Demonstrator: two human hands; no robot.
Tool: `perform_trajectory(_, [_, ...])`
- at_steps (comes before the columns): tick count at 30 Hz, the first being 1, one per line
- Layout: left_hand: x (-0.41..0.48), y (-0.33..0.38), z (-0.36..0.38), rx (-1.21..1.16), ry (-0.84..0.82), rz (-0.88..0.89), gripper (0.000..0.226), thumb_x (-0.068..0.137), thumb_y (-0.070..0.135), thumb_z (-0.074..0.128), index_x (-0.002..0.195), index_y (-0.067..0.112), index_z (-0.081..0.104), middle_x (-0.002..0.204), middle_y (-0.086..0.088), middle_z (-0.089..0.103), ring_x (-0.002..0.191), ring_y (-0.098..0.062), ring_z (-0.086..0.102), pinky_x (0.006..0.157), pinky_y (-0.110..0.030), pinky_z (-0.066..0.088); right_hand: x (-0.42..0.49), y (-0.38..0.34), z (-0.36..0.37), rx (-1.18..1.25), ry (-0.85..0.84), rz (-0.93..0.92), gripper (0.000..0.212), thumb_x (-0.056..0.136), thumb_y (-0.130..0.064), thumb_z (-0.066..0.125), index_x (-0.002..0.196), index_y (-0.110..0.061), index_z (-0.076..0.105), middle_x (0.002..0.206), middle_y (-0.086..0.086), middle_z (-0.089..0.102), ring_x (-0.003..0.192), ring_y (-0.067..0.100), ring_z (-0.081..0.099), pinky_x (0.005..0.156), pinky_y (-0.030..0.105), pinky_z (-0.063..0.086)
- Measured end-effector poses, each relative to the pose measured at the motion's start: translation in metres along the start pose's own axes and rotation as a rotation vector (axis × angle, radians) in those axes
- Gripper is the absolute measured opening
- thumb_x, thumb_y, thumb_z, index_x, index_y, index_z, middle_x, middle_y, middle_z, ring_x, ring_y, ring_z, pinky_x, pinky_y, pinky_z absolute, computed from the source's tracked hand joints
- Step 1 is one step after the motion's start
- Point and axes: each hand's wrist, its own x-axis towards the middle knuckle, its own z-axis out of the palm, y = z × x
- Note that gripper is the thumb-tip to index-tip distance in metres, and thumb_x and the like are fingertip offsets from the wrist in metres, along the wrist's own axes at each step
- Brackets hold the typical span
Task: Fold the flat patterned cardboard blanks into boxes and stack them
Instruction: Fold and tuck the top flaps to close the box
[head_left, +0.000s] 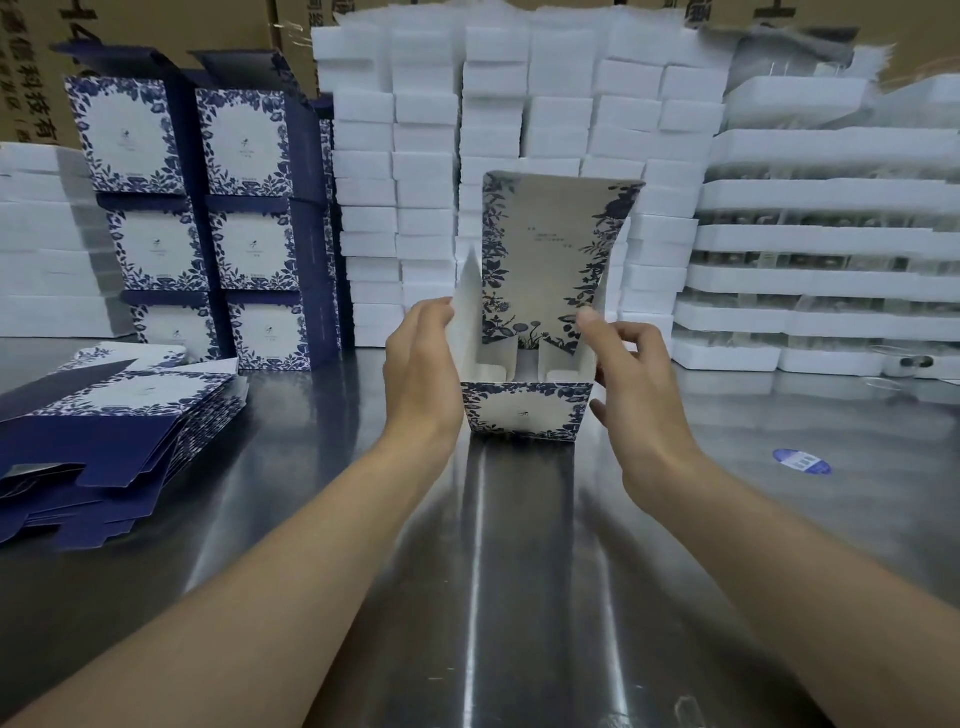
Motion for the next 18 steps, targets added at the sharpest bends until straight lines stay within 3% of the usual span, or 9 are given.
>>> perform_trajectory(1, [0.001,-0.002,0.000,0.016,0.029,0.016,0.026,0.085,0.045,0.043,0.083,0.024,0.057,0.096,-0.004,0.057,0.096,-0.027,0.057,0.097,-0.052,0.050,0.000,0.000,0.000,0.017,0.015,0.010,0.042,0.079,-0.075,0.059,0.102,-0.040,0.061,0.103,-0.018,0.061,0.103,0.006,0.062,0.107,0.048,0.051])
perform_trajectory(3, [0.005,-0.007,0.000,0.034,0.094,0.034,0.023,0.090,0.038,0.037,0.082,0.018,0.045,0.087,-0.007,0.043,0.081,-0.022,0.040,0.075,-0.042,0.041,0.003,-0.002,0.000,0.114,0.075,0.078,0.028,0.090,-0.062,0.054,0.099,-0.036,0.062,0.100,-0.011,0.058,0.103,0.013,0.063,0.106,0.050,0.053])
perform_trajectory(5, [0.009,-0.010,-0.002,-0.058,0.200,-0.032,0.016,0.097,0.026,0.037,0.089,0.018,0.048,0.088,-0.004,0.044,0.080,-0.021,0.037,0.071,-0.039,0.036,0.007,-0.003,-0.003,0.307,0.126,0.224,0.022,0.102,-0.045,0.053,0.107,-0.028,0.064,0.100,-0.004,0.062,0.098,0.017,0.068,0.092,0.045,0.061])
perform_trajectory(7, [0.013,-0.012,-0.006,-0.163,0.309,-0.171,0.019,0.101,0.014,0.038,0.090,0.015,0.054,0.086,-0.007,0.047,0.074,-0.020,0.040,0.066,-0.035,0.043,0.009,-0.003,-0.007,0.430,0.126,0.353,0.021,0.103,-0.033,0.053,0.114,-0.021,0.066,0.097,0.000,0.068,0.090,0.019,0.071,0.078,0.037,0.060])
perform_trajectory(10, [0.016,-0.019,-0.008,-0.238,0.349,-0.292,0.028,0.105,0.011,0.041,0.098,0.021,0.066,0.082,-0.002,0.052,0.068,-0.017,0.043,0.062,-0.028,0.053,0.011,0.002,-0.006,0.416,0.107,0.384,0.017,0.103,-0.031,0.055,0.111,-0.020,0.064,0.095,0.001,0.067,0.086,0.018,0.070,0.075,0.032,0.053])
perform_trajectory(12, [0.018,-0.023,-0.008,-0.160,0.326,-0.216,0.032,0.107,0.012,0.040,0.120,0.021,0.067,0.099,-0.004,0.059,0.064,-0.013,0.054,0.059,-0.026,0.057,0.011,0.005,-0.003,0.235,0.176,0.234,0.004,0.102,-0.027,0.061,0.105,-0.025,0.060,0.103,0.001,0.064,0.092,0.019,0.069,0.078,0.030,0.051])
perform_trajectory(14, [0.020,-0.026,-0.007,-0.010,0.286,-0.063,0.036,0.107,0.010,0.038,0.131,0.019,0.064,0.111,-0.005,0.063,0.053,-0.004,0.062,0.061,-0.028,0.061,0.009,0.006,-0.002,0.014,0.293,-0.031,0.021,0.097,-0.018,0.066,0.111,-0.028,0.054,0.115,-0.001,0.060,0.095,0.016,0.063,0.080,0.029,0.048])
perform_trajectory(16, [0.019,-0.028,-0.006,0.114,0.217,0.054,0.037,0.103,0.006,0.042,0.129,0.019,0.065,0.095,0.001,0.067,0.052,0.003,0.063,0.065,-0.036,0.064,0.004,0.002,-0.003,-0.162,0.355,-0.326,0.033,0.092,-0.013,0.066,0.116,-0.029,0.051,0.116,-0.006,0.053,0.099,0.017,0.056,0.085,0.030,0.046])
perform_trajectory(18, [0.015,-0.030,-0.004,0.197,0.146,0.085,0.035,0.097,0.006,0.051,0.122,0.028,0.064,0.086,0.006,0.063,0.057,0.002,0.065,0.074,-0.047,0.066,-0.001,-0.005,-0.003,-0.304,0.338,-0.588,0.027,0.089,-0.011,0.064,0.111,-0.024,0.054,0.109,-0.007,0.051,0.099,0.019,0.051,0.085,0.030,0.043])
